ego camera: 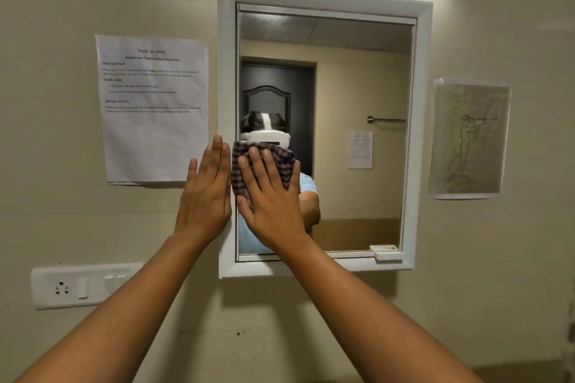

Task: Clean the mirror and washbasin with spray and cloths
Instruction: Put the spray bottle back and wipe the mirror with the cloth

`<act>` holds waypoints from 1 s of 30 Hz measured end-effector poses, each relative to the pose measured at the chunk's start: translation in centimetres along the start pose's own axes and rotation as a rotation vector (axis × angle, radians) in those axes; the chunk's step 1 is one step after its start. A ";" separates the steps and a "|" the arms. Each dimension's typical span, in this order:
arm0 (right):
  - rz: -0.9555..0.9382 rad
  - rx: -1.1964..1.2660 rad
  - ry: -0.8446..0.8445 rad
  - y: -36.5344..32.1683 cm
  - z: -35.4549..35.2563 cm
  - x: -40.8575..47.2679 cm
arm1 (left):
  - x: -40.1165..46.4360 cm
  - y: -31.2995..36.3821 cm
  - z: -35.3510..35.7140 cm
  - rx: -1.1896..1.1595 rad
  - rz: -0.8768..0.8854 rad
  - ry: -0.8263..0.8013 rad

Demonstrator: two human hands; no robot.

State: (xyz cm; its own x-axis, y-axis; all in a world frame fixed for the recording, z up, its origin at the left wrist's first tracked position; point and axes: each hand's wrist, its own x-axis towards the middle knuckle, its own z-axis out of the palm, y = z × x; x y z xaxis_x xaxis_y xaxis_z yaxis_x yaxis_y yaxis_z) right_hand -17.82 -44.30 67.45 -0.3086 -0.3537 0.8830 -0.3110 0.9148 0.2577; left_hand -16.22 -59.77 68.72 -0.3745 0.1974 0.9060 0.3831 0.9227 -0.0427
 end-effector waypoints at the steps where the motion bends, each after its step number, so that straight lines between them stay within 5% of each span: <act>1: -0.028 -0.005 -0.008 0.3 0.1 -0.8 | 0.0 0.0 0.0 0.021 -0.004 0.003; 7: -0.083 -0.066 -0.062 4.8 -0.8 -3.0 | -0.2 0.3 0.7 0.121 -0.039 -0.006; 19: 0.226 -0.094 0.030 18.5 -4.1 -2.1 | -0.6 1.5 0.5 0.154 -0.074 0.008; 30: 0.407 -0.027 0.059 16.1 -0.8 -9.2 | -1.5 1.4 0.7 0.195 -0.118 -0.016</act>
State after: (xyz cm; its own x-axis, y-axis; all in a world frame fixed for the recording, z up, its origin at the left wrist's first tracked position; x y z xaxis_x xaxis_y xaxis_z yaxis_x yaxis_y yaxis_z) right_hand -19.24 -26.17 63.79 -0.3487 0.0489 0.9359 -0.1503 0.9828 -0.1073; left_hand -15.72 -58.53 67.05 -0.4214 0.0882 0.9026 0.1659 0.9860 -0.0190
